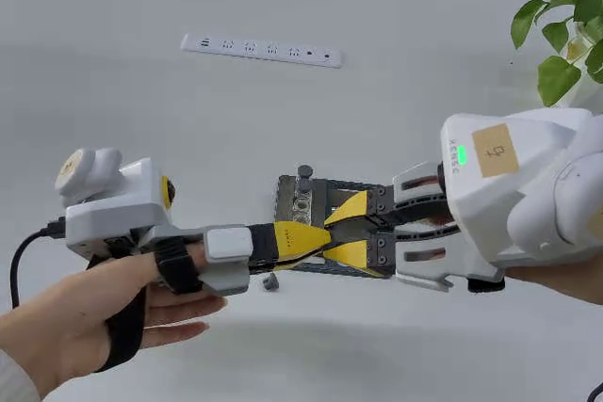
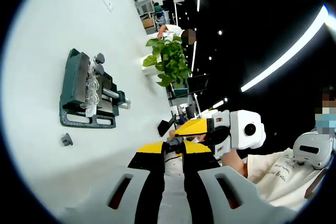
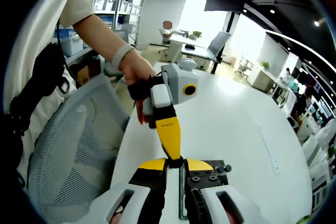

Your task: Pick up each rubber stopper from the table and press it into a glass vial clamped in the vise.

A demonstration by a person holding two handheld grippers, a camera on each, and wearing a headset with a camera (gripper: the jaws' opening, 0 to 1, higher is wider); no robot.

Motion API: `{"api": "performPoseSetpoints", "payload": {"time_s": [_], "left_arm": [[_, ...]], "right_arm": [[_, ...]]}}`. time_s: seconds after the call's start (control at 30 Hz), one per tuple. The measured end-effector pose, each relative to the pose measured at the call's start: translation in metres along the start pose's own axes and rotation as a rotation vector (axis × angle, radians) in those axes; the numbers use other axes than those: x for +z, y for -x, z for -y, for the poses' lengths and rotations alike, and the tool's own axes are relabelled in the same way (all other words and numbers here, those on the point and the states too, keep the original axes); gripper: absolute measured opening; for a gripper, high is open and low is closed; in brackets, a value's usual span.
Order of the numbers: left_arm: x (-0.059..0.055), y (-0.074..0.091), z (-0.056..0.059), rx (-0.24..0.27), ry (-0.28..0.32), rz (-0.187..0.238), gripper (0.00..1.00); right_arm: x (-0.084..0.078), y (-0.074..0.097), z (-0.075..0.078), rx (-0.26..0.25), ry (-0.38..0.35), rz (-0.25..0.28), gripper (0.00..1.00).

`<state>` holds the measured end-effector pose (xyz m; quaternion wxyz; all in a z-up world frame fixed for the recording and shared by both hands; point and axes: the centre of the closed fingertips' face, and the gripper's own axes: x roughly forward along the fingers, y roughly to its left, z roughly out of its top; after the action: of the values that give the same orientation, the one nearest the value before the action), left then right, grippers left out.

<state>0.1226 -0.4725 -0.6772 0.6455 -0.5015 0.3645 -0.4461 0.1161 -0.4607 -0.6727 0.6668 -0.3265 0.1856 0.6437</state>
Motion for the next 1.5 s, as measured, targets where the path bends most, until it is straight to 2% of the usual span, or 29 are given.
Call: {"api": "performPoseSetpoints", "payload": {"time_s": [0.4,0.67,1.0,1.3,1.5], "left_arm": [[0.0002,0.0012,-0.0016,0.000,0.010,0.011,0.09],[0.0029,0.0034,0.0033,-0.038,0.031,0.034,0.09],[0.0049,0.0056,0.0072,-0.054,0.036,0.047,0.09],[0.0021,0.0058,0.0075,-0.057,0.024,0.038,0.09],[0.0003,0.0051,0.0053,-0.044,-0.038,0.030,0.09]], "right_arm": [[-0.0009,-0.0009,-0.0005,0.004,0.009,-0.005,0.08],[0.0024,0.0015,0.0030,0.002,-0.005,0.022,0.08],[0.0081,0.0035,0.0036,-0.006,-0.003,0.028,0.08],[0.0087,0.0039,0.0004,0.017,-0.003,0.005,0.06],[0.0053,0.0021,-0.0011,0.034,0.008,-0.016,0.06]]}}
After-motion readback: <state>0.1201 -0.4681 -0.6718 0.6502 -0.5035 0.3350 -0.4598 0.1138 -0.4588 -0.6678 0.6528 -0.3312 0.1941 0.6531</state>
